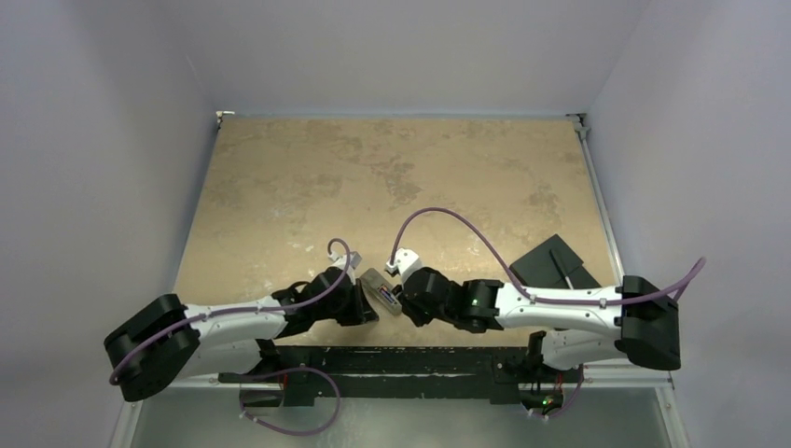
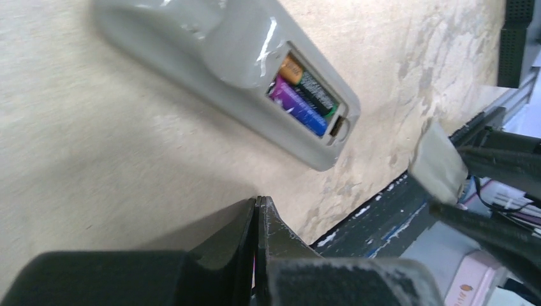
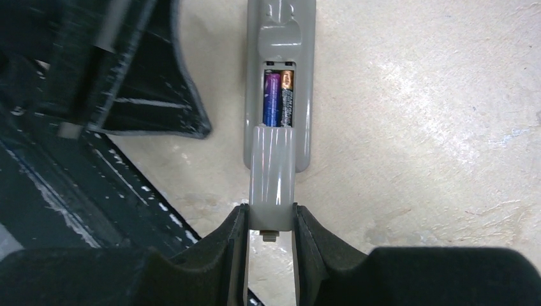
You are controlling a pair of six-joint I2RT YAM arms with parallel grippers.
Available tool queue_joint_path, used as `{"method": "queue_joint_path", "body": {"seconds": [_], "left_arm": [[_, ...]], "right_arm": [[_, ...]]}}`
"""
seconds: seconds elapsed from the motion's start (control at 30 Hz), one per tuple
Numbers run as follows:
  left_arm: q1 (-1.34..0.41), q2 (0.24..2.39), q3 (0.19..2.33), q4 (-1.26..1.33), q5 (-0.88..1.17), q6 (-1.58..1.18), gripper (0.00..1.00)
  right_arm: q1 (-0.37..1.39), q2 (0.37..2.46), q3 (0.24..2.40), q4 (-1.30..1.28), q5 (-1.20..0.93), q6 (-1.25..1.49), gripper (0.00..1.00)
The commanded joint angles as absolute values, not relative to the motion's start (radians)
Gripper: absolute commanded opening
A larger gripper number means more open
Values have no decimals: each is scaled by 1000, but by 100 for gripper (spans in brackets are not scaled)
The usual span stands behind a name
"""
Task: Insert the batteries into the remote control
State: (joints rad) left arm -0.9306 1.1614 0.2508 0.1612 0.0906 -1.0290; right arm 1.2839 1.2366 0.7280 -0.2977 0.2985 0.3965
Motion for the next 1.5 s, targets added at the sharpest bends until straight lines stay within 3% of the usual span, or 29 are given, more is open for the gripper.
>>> {"method": "queue_joint_path", "body": {"seconds": [0.0, 0.3, 0.7, 1.07, 1.47], "left_arm": [[-933, 1058, 262, -68, 3, -1002, 0], [-931, 884, 287, -231, -86, -1027, 0], [-931, 865, 302, -269, -92, -1024, 0], [-931, 838, 316, -281, -100, -1020, 20], [-931, 851, 318, -269, -99, -1011, 32]], "right_arm": [[1253, 1271, 762, -261, 245, 321, 9], [1238, 1370, 828, -275, 239, 278, 8], [1211, 1469, 915, -328, 230, 262, 9], [1197, 1545, 970, -368, 217, 264, 10], [1185, 1578, 998, -380, 213, 273, 10]]}}
